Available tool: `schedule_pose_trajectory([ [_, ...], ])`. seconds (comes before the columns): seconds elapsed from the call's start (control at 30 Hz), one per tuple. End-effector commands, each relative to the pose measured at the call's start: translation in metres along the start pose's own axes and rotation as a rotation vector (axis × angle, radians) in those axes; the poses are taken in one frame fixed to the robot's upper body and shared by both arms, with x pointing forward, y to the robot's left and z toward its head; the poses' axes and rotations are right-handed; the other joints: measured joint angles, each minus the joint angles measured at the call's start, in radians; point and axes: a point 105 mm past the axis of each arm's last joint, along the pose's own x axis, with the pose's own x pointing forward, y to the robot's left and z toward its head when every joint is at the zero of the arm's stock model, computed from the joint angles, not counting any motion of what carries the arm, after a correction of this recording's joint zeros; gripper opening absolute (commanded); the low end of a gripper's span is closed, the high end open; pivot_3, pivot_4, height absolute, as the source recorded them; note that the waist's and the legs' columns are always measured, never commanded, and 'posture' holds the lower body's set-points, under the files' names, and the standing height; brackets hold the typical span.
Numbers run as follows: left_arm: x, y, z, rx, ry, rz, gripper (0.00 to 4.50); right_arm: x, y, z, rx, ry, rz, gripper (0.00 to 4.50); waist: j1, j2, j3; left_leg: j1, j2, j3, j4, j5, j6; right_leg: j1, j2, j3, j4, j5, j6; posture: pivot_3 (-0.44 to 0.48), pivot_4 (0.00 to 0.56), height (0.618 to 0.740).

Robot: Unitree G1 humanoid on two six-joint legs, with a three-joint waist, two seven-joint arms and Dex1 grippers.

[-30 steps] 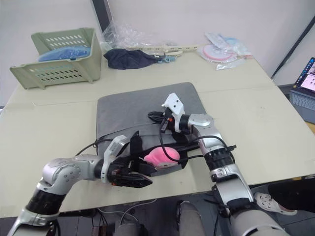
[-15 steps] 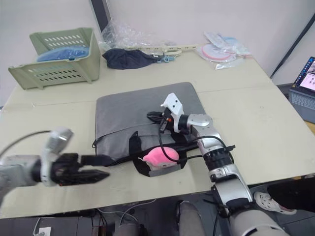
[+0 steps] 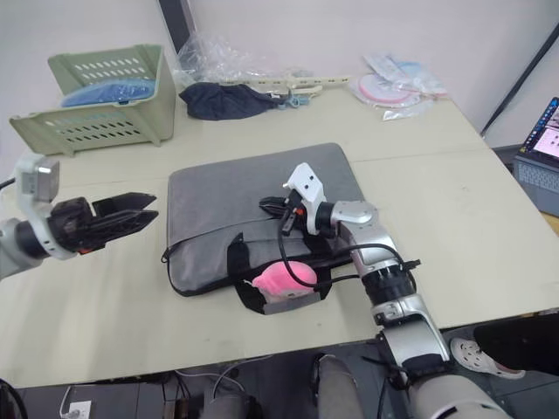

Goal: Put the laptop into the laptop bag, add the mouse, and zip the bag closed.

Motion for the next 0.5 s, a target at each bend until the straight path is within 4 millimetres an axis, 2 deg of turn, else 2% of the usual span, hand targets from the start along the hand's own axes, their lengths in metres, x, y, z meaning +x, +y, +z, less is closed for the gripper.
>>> schedule_pose_trajectory([
  [0.03, -0.001, 0.000, 0.012, 0.055, -0.026, 0.000, 3.76, -0.009, 0.004, 0.036, -0.045, -0.057, -0.013, 0.00, 0.001, 0.001, 0.005, 0.000, 0.000, 0.000, 0.000, 0.000, 0.000, 0.000, 0.000, 0.000, 0.000, 0.000, 0.000, 0.000, 0.150, 0.740],
  [0.17, -0.001, -0.001, 0.013, 0.066, -0.015, -0.013, 3.76, -0.026, 0.001, 0.070, -0.072, -0.105, -0.065, 0.00, 0.001, 0.002, 0.010, -0.002, 0.000, 0.000, 0.000, 0.000, 0.000, -0.002, 0.000, -0.001, -0.001, 0.000, 0.000, 0.000, 0.150, 0.740],
  [0.37, 0.000, -0.003, 0.020, 0.096, -0.007, -0.027, 3.76, -0.051, 0.001, 0.111, -0.109, -0.147, -0.123, 0.00, 0.009, 0.001, 0.013, -0.002, 0.000, -0.001, 0.000, 0.000, 0.000, -0.002, 0.000, -0.001, -0.001, 0.000, 0.000, 0.000, 0.150, 0.740],
  [0.4, 0.000, -0.004, 0.021, 0.101, -0.004, -0.030, 3.86, -0.055, 0.000, 0.114, -0.107, -0.148, -0.135, 0.51, 0.010, 0.001, 0.014, -0.002, 0.000, -0.001, 0.000, 0.000, 0.000, -0.002, 0.000, -0.001, -0.001, 0.000, 0.000, 0.000, 0.150, 0.740],
  [0.5, 0.002, -0.006, 0.023, 0.113, 0.000, -0.045, 3.86, -0.068, 0.002, 0.117, -0.103, -0.123, -0.143, 1.24, 0.013, 0.001, 0.014, -0.002, 0.000, 0.000, 0.000, 0.000, 0.000, -0.002, 0.000, -0.001, -0.001, 0.000, 0.000, 0.000, 0.150, 0.740],
])
